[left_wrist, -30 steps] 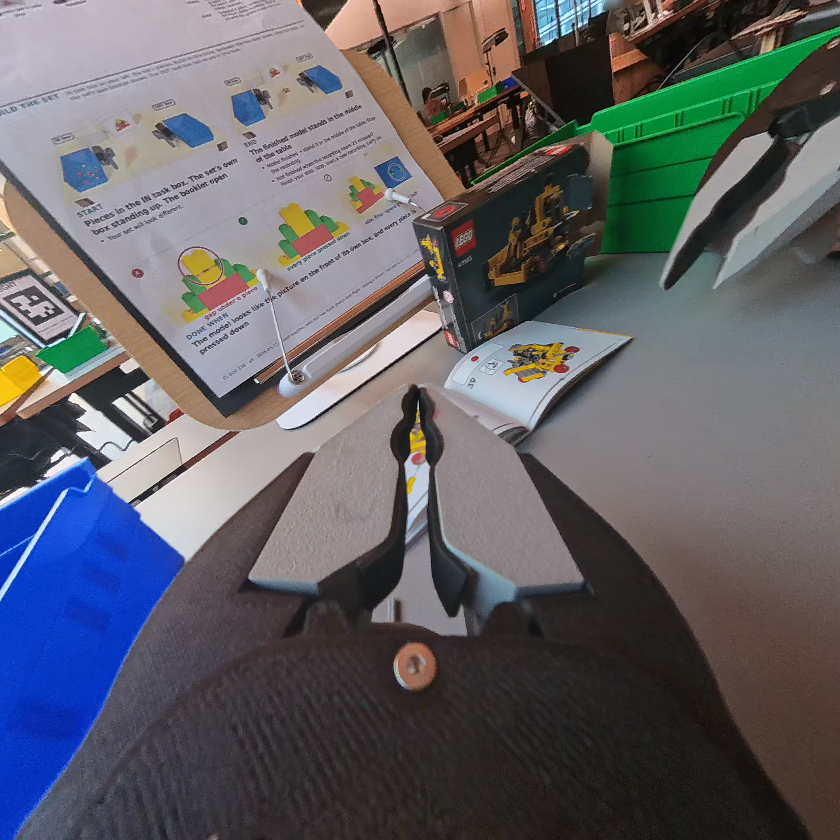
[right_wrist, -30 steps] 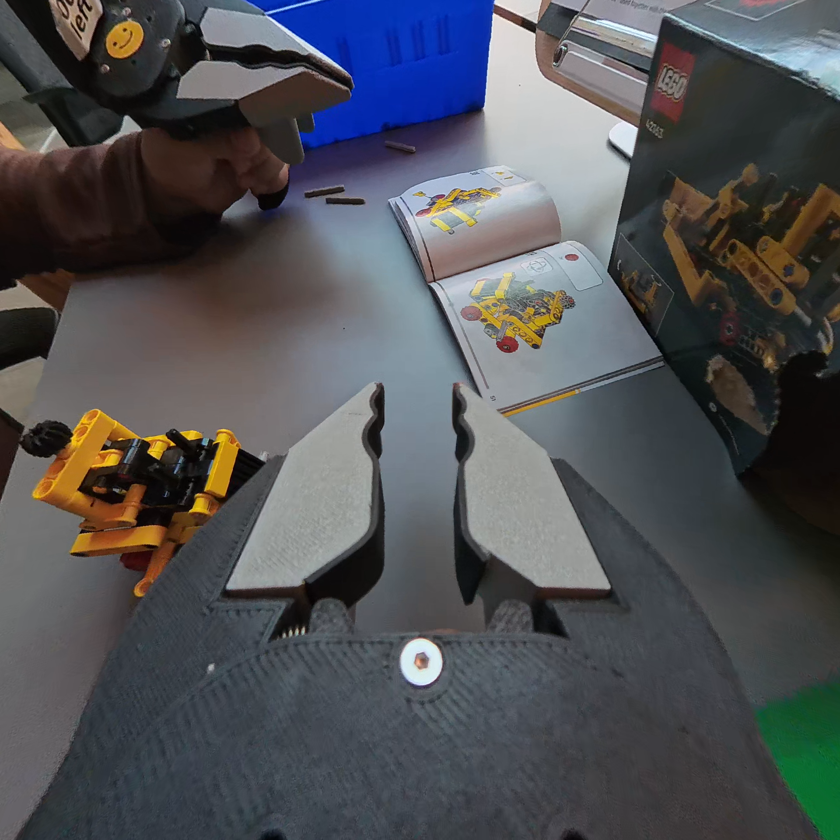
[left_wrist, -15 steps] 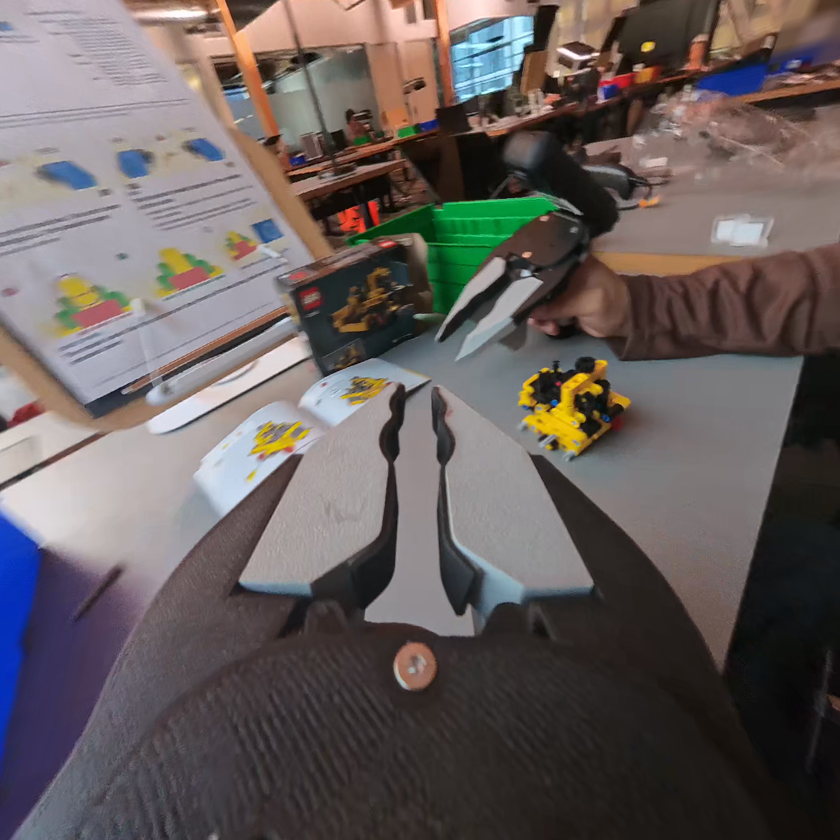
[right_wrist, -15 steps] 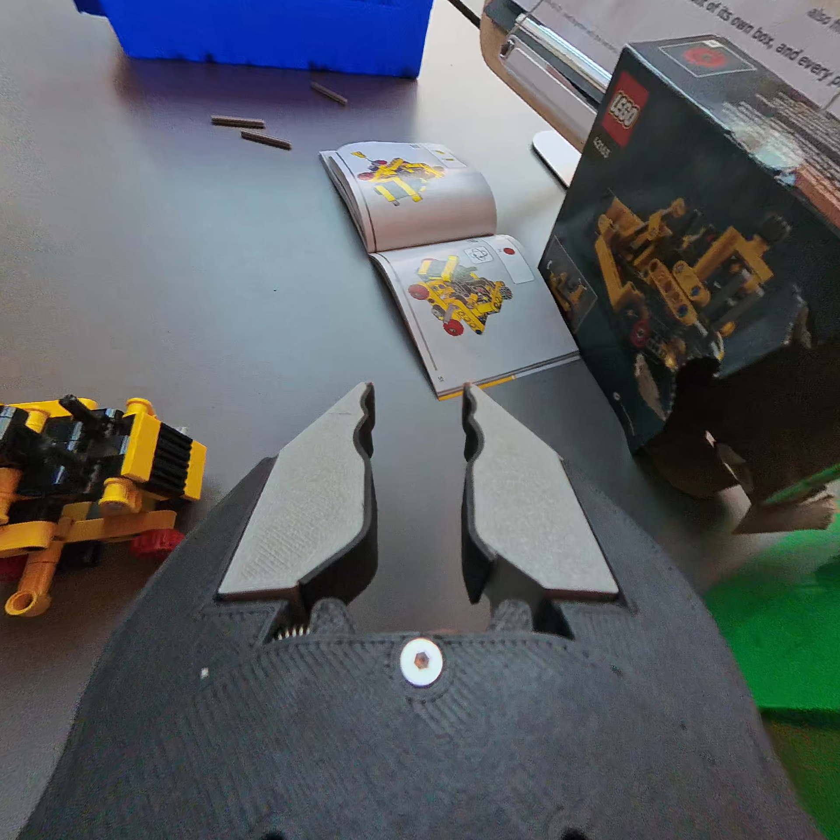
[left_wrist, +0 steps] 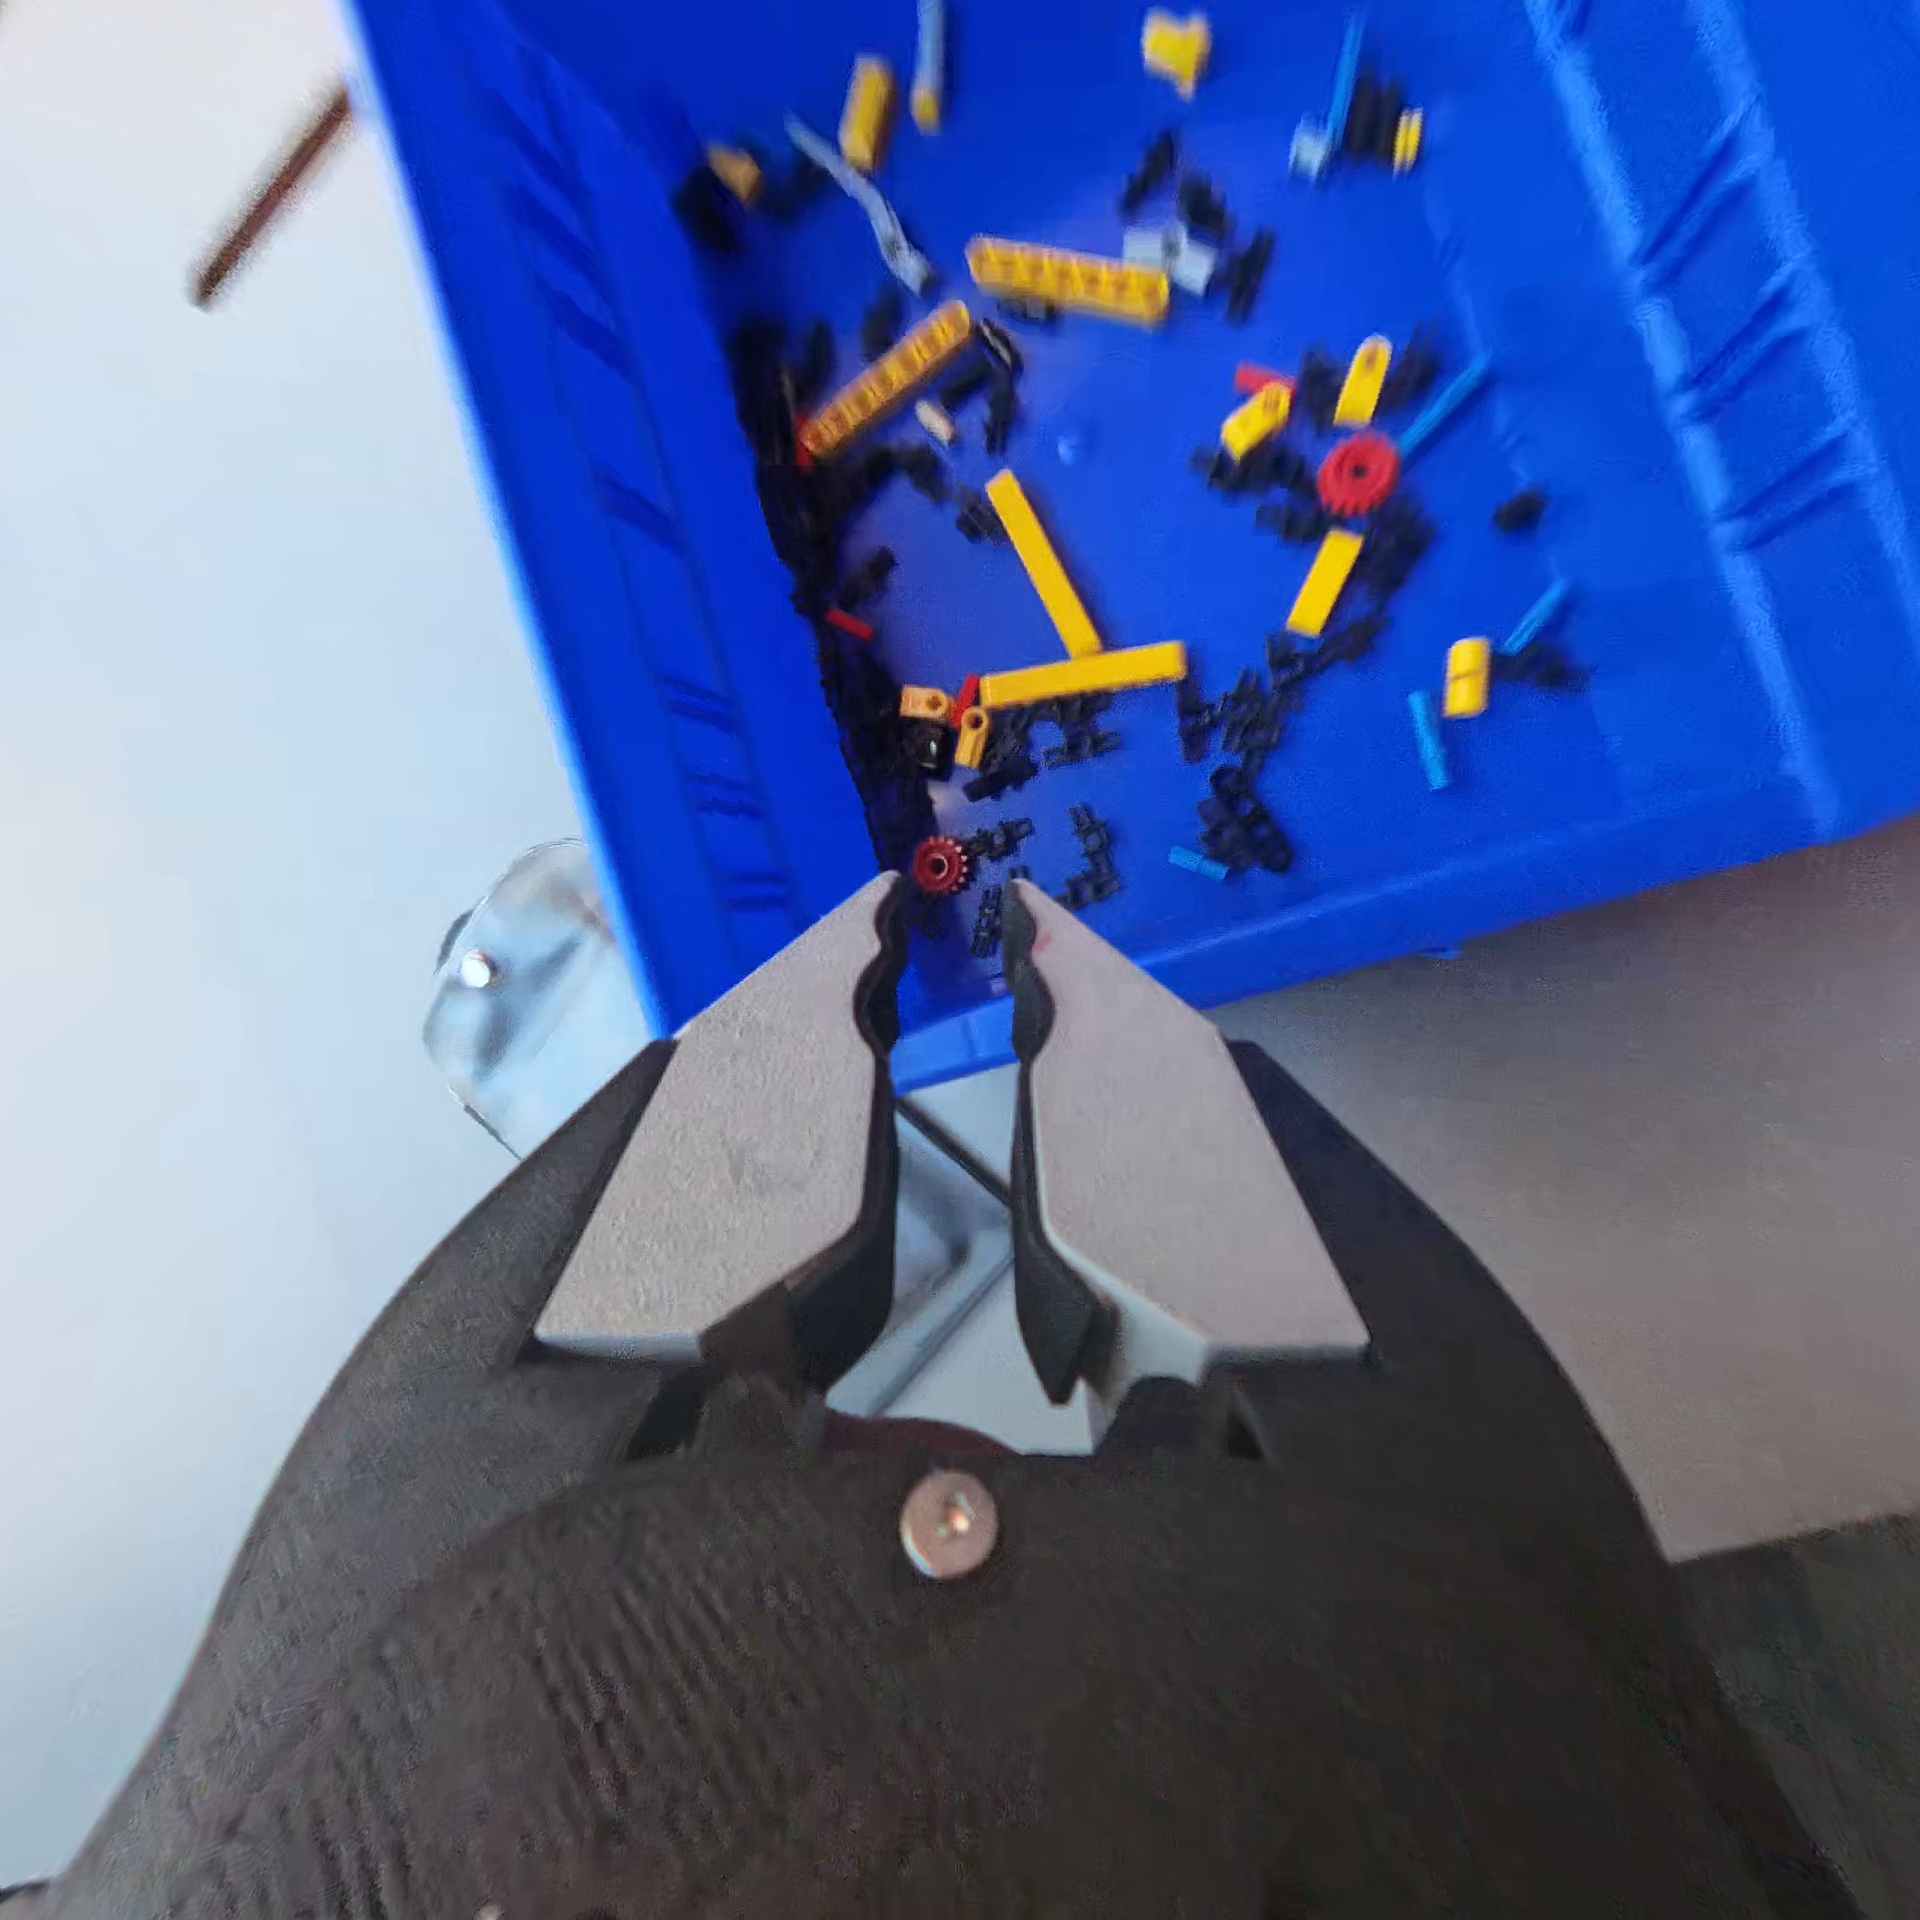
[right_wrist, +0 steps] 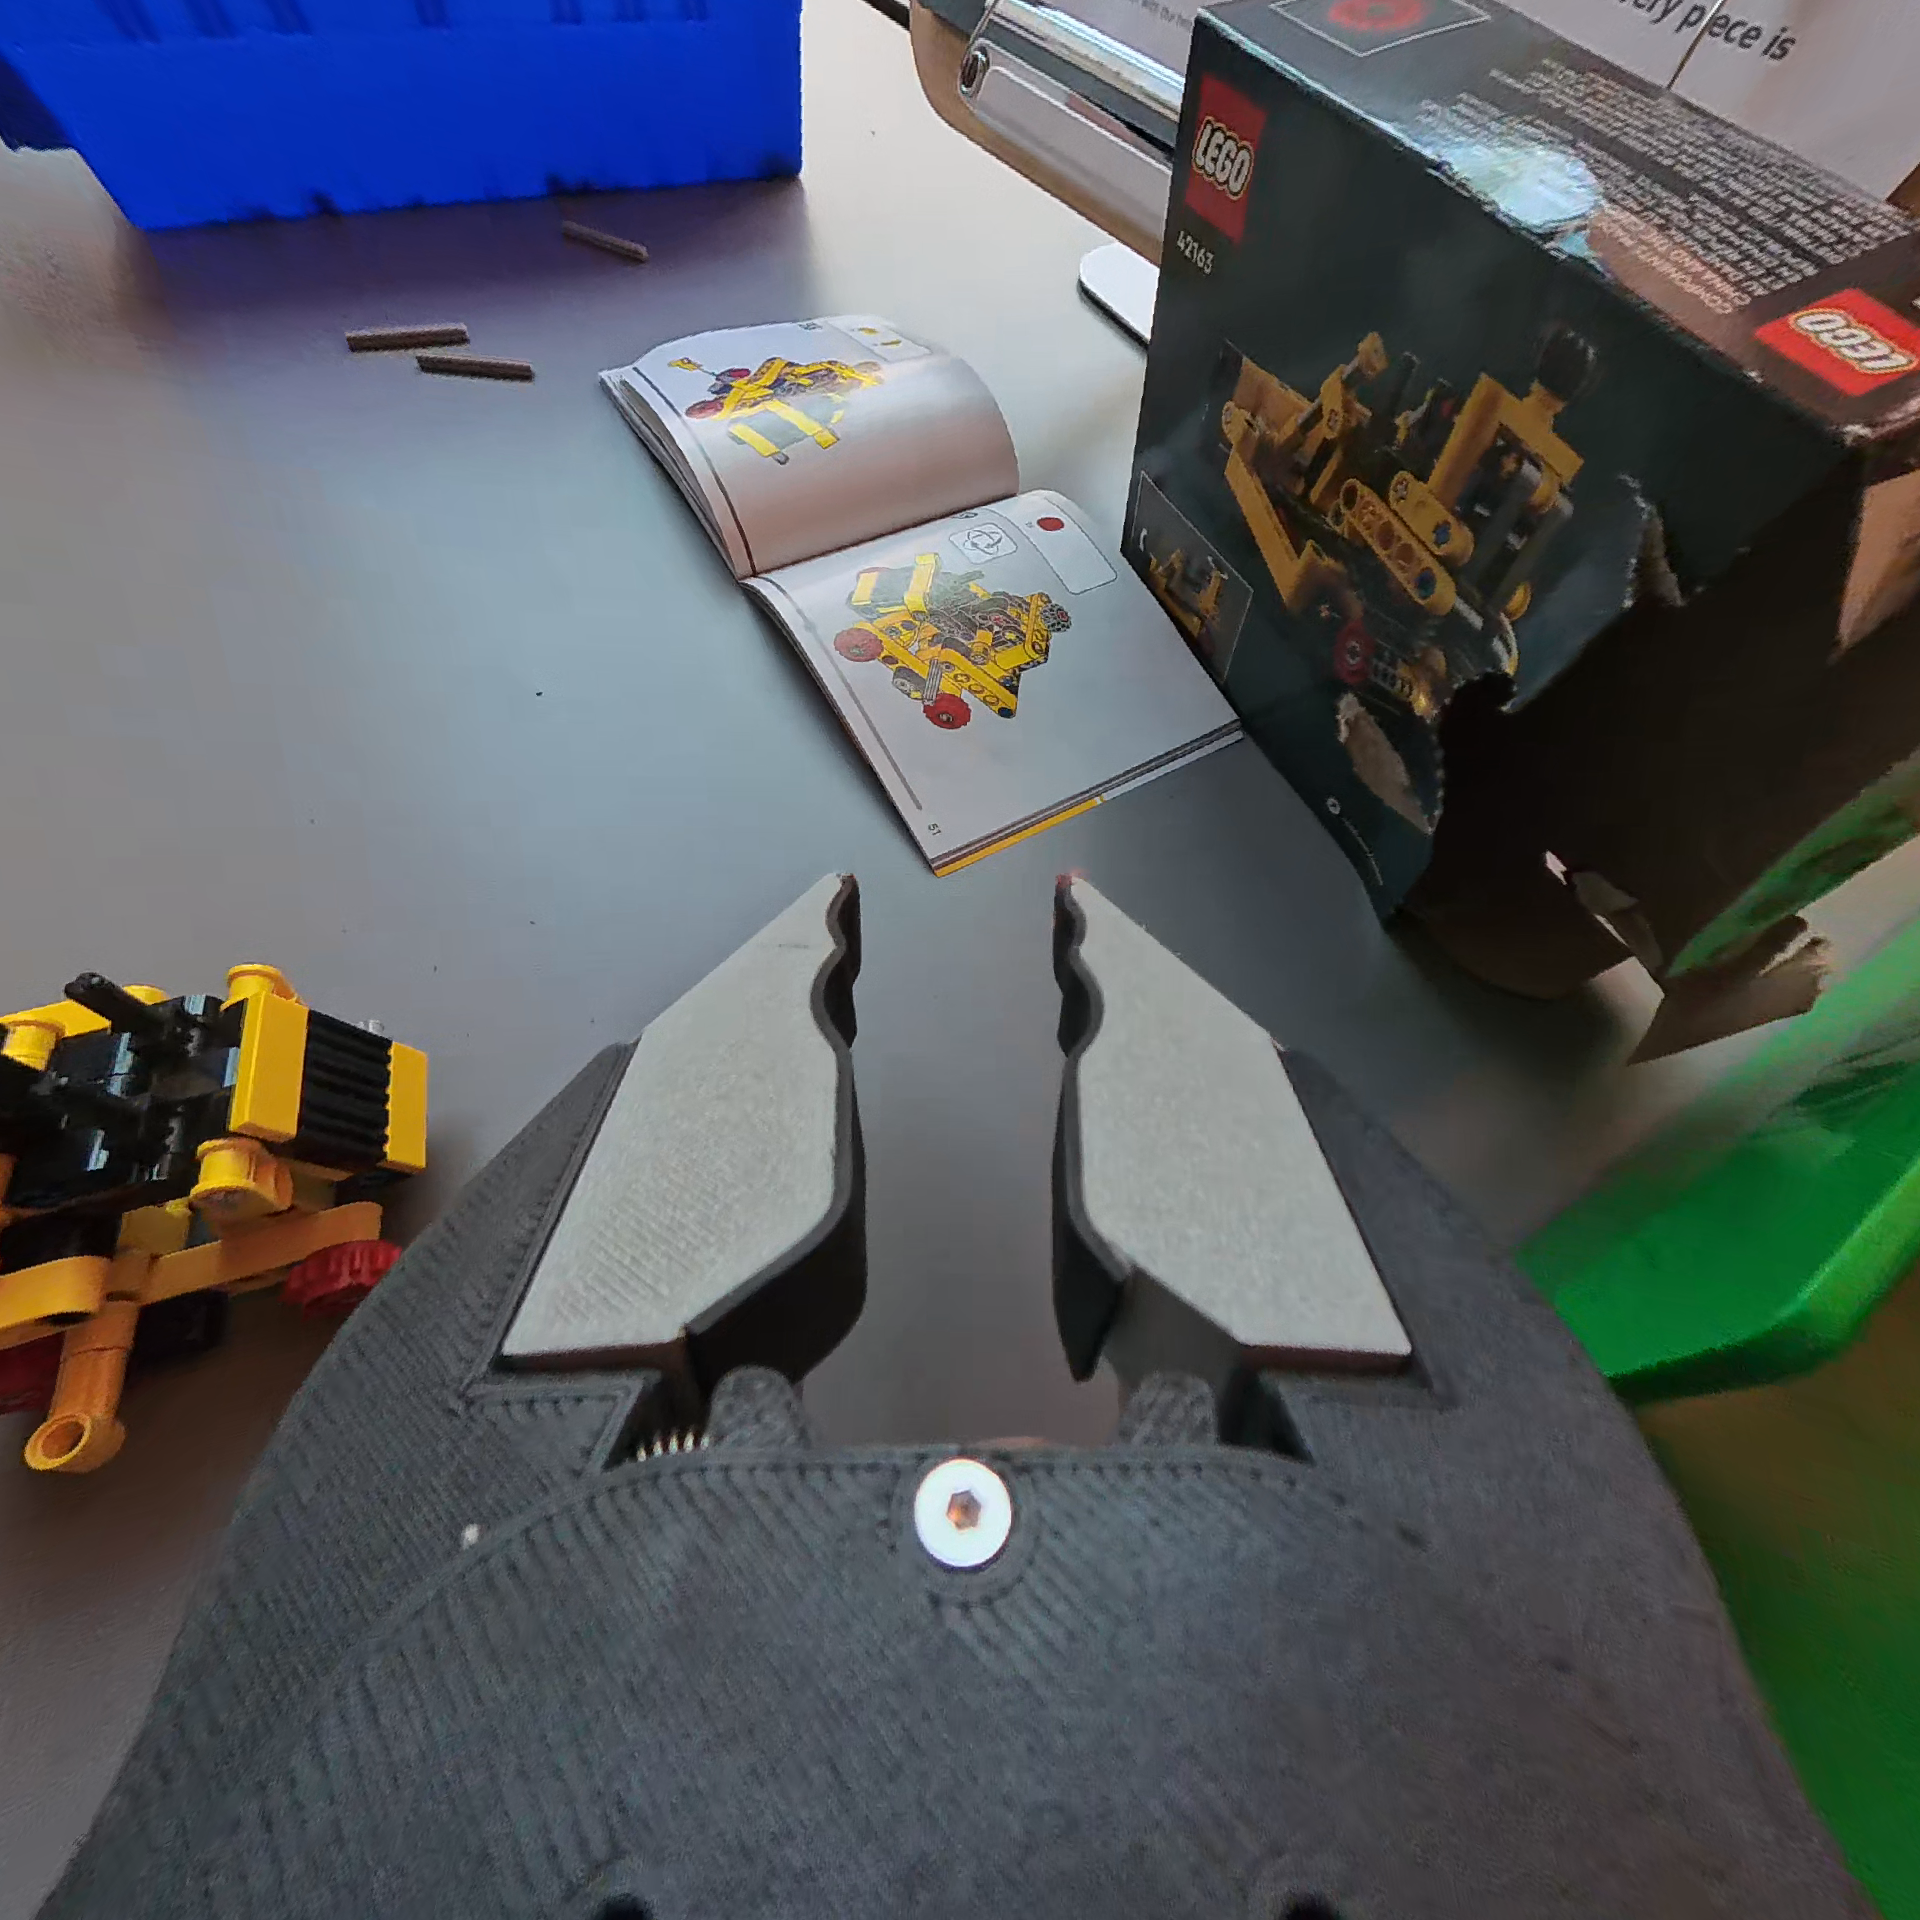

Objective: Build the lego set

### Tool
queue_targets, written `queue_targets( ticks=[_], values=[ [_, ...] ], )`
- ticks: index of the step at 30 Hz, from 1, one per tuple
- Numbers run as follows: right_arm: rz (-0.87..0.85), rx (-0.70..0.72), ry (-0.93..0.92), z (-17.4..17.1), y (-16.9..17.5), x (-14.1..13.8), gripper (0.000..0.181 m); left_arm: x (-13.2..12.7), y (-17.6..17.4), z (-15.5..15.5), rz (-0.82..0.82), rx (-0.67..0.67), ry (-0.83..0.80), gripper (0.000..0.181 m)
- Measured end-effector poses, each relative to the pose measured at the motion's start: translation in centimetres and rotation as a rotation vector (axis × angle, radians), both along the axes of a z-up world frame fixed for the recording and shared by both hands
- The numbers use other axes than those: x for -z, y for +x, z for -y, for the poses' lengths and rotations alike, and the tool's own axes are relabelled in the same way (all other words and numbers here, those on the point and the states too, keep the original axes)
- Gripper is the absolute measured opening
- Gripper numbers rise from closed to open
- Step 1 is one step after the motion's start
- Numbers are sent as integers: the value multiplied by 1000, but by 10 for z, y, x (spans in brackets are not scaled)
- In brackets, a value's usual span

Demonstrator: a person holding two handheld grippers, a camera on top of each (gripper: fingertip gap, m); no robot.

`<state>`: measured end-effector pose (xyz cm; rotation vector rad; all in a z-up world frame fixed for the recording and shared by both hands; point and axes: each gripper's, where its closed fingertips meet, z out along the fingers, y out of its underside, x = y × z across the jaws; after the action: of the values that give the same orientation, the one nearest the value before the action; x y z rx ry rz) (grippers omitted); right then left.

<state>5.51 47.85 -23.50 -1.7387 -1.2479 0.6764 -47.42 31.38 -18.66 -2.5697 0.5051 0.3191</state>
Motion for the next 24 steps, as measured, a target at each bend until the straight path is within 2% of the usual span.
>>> queue_targets(
  ticks=[1,4,8,12,13,24],
  values=[
    [1,-1,5,0,0,0,34,13,-3,-4,-3,14,-86,14],
    [15,-7,16,2,-1,1,33,40,-11,-8,-11,-10,-298,14],
    [7,-17,9,3,-1,1,33,59,-24,-7,-92,-30,-450,15],
    [-21,-20,-7,3,-1,-3,32,73,-26,-4,-118,-33,-524,21],
    [-26,-22,-9,3,0,-3,31,75,-29,-6,-135,-37,-523,16],
    [-75,-62,-21,10,-2,-10,26,78,-29,-16,-136,-35,-537,15]
  ],
)
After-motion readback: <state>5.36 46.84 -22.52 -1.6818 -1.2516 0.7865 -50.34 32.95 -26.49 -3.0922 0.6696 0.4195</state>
